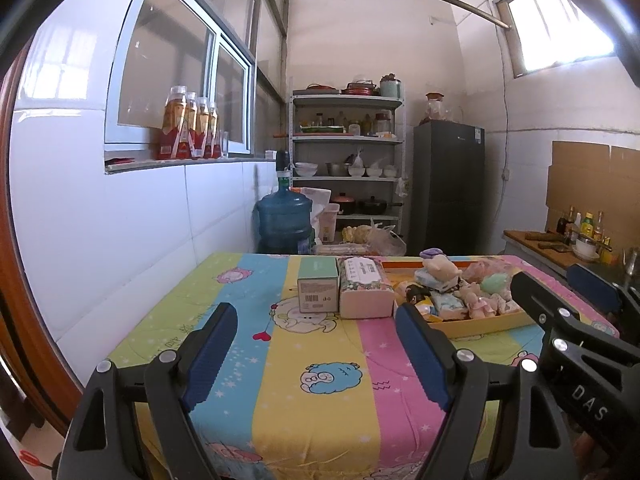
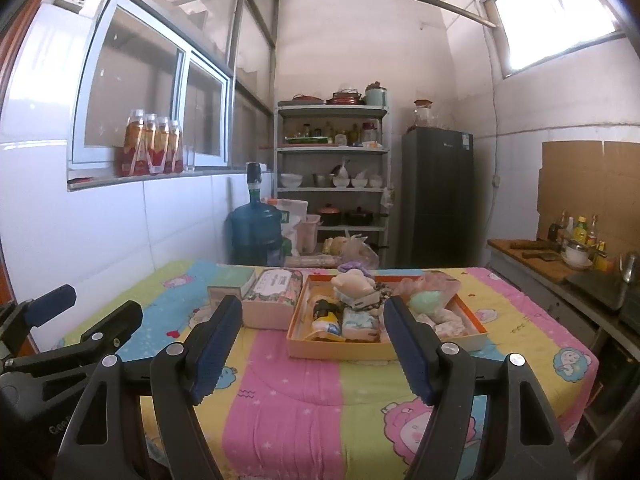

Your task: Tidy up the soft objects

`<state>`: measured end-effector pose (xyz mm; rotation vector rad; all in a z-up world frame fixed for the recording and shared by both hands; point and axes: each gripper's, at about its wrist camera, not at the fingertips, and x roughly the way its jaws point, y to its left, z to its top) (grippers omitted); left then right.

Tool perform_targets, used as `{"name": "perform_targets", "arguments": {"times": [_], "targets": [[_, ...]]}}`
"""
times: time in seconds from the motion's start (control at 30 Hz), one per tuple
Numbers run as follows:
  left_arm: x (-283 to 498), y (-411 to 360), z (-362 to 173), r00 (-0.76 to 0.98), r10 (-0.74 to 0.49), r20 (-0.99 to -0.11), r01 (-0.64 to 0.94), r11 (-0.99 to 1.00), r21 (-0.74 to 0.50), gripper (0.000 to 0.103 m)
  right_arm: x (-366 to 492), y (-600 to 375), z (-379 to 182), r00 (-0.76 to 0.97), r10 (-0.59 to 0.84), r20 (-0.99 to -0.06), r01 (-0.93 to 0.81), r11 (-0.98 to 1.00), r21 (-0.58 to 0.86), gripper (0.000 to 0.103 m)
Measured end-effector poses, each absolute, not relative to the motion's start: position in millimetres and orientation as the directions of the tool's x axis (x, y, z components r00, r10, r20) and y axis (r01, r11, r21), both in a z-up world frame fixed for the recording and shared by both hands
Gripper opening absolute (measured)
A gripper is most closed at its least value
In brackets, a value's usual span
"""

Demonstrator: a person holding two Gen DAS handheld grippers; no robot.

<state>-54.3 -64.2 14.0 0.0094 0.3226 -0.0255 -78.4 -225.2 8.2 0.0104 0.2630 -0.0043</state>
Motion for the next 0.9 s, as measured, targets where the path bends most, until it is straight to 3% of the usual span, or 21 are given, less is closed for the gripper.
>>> {"name": "perform_targets", "arguments": {"times": [0.9], "targets": [[-56.5,-64.6,13.5,0.947,-0.032,-0.319,0.035,0.999,0.005,0.082,-80.7,-222.0,10.1,0.966,-0.003,-0.259,0.005,1.0,0.007,0.075]]}}
